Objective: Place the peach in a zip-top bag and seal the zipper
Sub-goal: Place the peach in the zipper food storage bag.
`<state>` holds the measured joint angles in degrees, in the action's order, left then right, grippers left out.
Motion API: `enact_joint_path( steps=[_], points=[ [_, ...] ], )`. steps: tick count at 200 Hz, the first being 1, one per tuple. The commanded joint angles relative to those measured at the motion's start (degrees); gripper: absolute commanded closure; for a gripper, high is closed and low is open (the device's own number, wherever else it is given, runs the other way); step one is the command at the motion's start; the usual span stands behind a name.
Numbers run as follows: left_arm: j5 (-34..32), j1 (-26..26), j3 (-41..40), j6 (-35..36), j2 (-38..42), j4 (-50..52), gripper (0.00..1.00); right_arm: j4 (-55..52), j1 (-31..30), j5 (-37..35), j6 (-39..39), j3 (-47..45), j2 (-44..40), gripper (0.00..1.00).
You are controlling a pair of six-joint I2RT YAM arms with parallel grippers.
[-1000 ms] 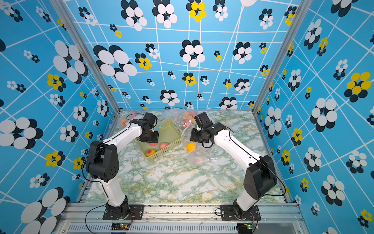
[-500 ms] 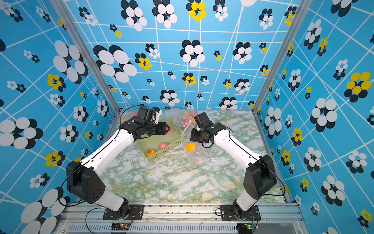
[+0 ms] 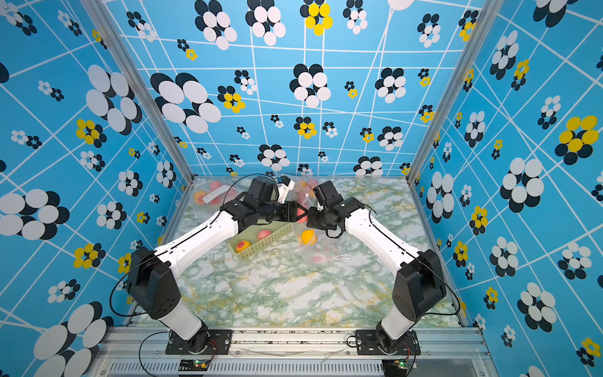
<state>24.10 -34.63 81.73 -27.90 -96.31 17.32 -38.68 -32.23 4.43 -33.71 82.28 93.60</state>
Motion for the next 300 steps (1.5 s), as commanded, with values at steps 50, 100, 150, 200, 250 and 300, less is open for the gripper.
enact_joint_path(
  steps=[50,100,150,200,250,300],
  points=[
    [-9.2,-2.1,5.2,4.3,-5.4,6.9,0.35,-0.1,-0.6,-0.5,-0.8,0.2,-1.3,1.0],
    [-14.5,-3.8,8.0,6.5,-6.6,9.9,0.18,-0.3,-0.7,-0.6,-0.8,0.3,-1.7,1.0],
    [-16.2,-4.0,6.5,6.9,-2.9,8.6,0.18,-0.4,-0.7,-1.1,-0.7,0.1,-1.9,1.0],
    [-22.3,-4.2,0.2,7.9,6.2,4.9,0.18,-0.5,-0.7,-1.4,-0.7,0.1,-2.0,1.0],
    [-28.8,-3.1,-2.5,11.6,12.2,11.6,0.17,-1.0,-0.8,-1.5,-0.9,0.5,-2.0,1.0],
    [-28.6,3.3,-4.4,12.9,12.1,20.9,0.03,-2.1,-0.8,-2.2,-0.5,0.8,-2.2,1.0]
  ],
)
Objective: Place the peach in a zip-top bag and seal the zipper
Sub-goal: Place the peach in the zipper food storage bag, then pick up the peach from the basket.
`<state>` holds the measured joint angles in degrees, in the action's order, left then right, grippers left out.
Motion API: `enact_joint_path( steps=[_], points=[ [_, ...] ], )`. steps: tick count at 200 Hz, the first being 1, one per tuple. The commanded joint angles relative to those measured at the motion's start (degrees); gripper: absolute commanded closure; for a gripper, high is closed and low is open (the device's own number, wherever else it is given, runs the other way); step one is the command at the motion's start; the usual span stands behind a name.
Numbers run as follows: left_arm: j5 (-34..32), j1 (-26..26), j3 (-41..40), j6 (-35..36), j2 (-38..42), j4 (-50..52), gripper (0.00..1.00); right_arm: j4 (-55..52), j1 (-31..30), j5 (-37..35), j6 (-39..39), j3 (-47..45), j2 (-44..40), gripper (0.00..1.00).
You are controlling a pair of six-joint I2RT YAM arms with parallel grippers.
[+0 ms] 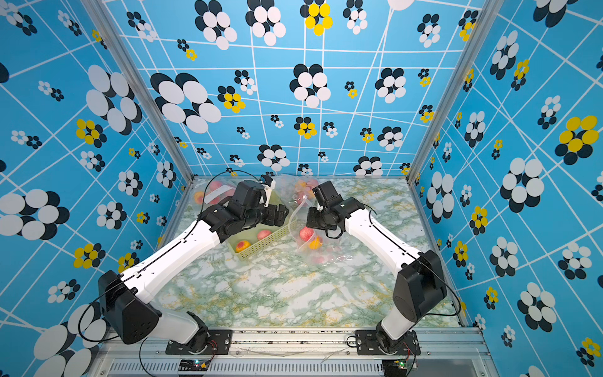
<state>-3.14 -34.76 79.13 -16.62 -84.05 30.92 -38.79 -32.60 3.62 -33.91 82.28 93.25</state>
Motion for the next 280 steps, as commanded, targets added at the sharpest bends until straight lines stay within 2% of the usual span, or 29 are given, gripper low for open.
enact_joint_path(
  steps=[1,37,61,84,176,244,280],
  points=[
    [-1.3,3.5,-1.9,1.6,-0.2,7.3,0.03,-2.0,-0.4,-1.4,-0.3,0.8,-1.8,1.0],
    [1.5,8.8,-3.1,2.7,-2.8,10.1,0.01,-2.3,-0.4,-1.7,-0.1,1.1,-1.8,1.0],
    [2.5,11.6,-3.8,2.7,-5.6,10.1,0.1,-2.4,-0.4,-1.7,-0.2,1.0,-1.7,1.0],
    [5.8,14.2,-4.0,1.8,-8.4,8.8,0.14,-2.3,-0.5,-1.8,-0.3,0.7,-1.8,1.0],
    [10.4,14.5,-1.0,2.4,-20.4,8.2,0.16,-2.1,-0.7,-1.8,-0.3,0.3,-1.2,1.0],
    [11.7,14.5,-0.2,2.4,-24.1,7.2,0.17,-1.6,-0.7,-1.5,-0.5,0.2,-0.8,1.0],
    [11.2,14.5,0.2,2.6,-25.7,7.4,0.21,-1.6,-0.7,-1.5,-0.5,0.3,-0.8,1.0]
  ],
)
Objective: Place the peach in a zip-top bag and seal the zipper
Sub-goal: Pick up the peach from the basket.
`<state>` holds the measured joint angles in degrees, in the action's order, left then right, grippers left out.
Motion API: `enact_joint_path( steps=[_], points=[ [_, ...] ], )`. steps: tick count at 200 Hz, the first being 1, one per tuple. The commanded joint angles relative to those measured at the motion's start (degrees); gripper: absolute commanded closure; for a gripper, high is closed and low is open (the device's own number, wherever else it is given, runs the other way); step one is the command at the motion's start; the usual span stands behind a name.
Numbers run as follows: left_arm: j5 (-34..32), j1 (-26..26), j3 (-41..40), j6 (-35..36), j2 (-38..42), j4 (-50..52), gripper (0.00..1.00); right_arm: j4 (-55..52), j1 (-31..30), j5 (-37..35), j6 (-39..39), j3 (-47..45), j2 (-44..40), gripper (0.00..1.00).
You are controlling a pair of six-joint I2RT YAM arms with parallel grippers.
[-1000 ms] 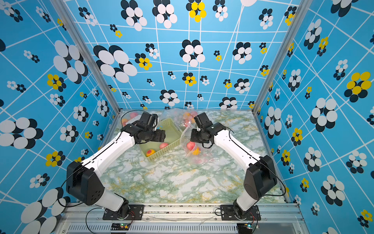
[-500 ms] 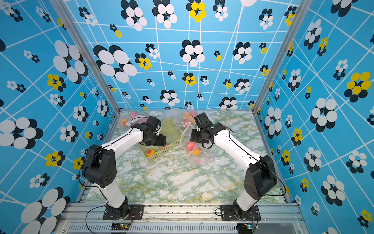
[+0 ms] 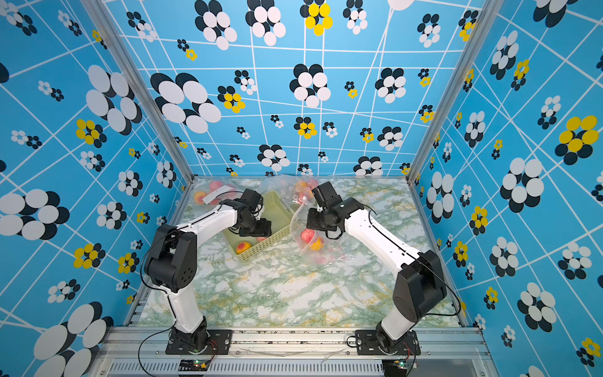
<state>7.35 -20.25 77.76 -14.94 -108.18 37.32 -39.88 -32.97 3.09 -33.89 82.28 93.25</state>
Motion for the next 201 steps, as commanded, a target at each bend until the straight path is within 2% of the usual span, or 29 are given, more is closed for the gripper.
enact_joint_path(
  steps=[1,50,59,111,127,201],
  points=[
    [0.7,0.0,1.6,0.9,-1.6,1.0,0.21,-0.5,-0.3,-0.9,-0.5,0.3,-0.8,1.0],
    [-0.1,0.1,2.5,1.4,-3.6,1.1,0.24,-0.5,-0.3,-1.1,-0.6,0.2,-0.8,1.0],
    [-0.3,0.1,2.8,1.4,-3.9,1.1,0.27,-0.5,-0.3,-1.1,-0.6,0.2,-0.9,1.0],
    [-1.1,0.1,3.5,1.5,-5.2,1.1,0.33,-0.6,-0.3,-1.2,-0.6,0.1,-1.1,1.0],
    [-1.2,0.1,3.5,1.5,-5.2,1.1,0.39,-0.6,-0.3,-1.2,-0.6,0.1,-1.1,1.0],
    [-1.9,0.2,2.4,0.9,0.7,-1.3,0.45,-0.5,-0.3,-1.2,-0.6,0.0,-0.9,1.0]
  ],
)
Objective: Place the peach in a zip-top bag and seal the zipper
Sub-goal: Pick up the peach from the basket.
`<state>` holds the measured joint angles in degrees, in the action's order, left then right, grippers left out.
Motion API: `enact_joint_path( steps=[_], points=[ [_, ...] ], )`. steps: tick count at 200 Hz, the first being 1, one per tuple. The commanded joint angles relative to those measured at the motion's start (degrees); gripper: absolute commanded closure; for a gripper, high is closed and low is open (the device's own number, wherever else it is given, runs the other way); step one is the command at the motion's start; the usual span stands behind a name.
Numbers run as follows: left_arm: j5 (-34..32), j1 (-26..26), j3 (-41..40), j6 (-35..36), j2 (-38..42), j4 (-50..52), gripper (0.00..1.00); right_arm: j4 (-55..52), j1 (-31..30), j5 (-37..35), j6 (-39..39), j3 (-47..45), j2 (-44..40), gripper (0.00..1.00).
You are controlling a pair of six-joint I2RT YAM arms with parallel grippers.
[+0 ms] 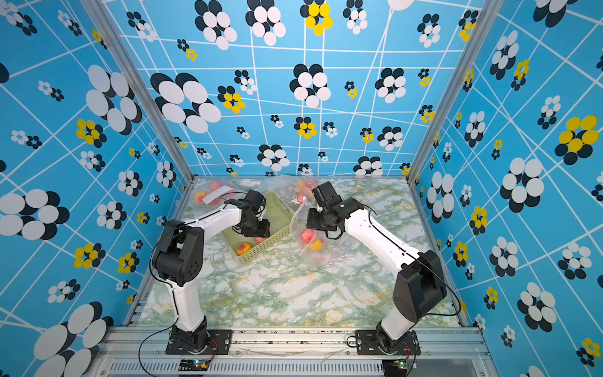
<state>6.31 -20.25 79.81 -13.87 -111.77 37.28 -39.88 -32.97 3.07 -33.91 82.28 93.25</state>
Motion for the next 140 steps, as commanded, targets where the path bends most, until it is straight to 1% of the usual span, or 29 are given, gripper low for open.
enact_joint_path(
  steps=[1,16,23,62,93,115,140],
  points=[
    [-0.8,0.2,0.3,-0.2,4.4,-1.4,0.45,-0.5,-0.3,-1.2,-0.6,0.1,-0.8,1.0],
    [-0.5,0.2,-0.3,-0.7,5.5,-2.6,0.49,-0.5,-0.3,-1.1,-0.6,0.1,-0.7,1.0],
    [-0.4,0.2,-0.6,-1.1,7.6,-3.0,0.5,-0.4,-0.3,-1.1,-0.6,0.1,-0.7,1.0],
    [1.0,0.2,-1.3,-2.4,13.0,-4.6,0.51,-0.4,-0.4,-1.1,-0.6,0.4,-0.6,1.0],
    [4.2,0.0,-1.8,-4.0,17.5,-6.5,0.51,-0.1,-0.3,-1.0,-0.8,0.5,-0.2,1.0],
    [7.1,-1.1,-2.2,-5.6,20.7,-8.6,0.51,0.3,-0.3,-0.6,-0.9,0.7,0.3,1.0],
    [9.6,-3.7,-2.1,-7.2,23.4,-11.6,0.51,0.5,-0.3,-0.3,-1.0,1.2,0.8,1.0]
  ],
)
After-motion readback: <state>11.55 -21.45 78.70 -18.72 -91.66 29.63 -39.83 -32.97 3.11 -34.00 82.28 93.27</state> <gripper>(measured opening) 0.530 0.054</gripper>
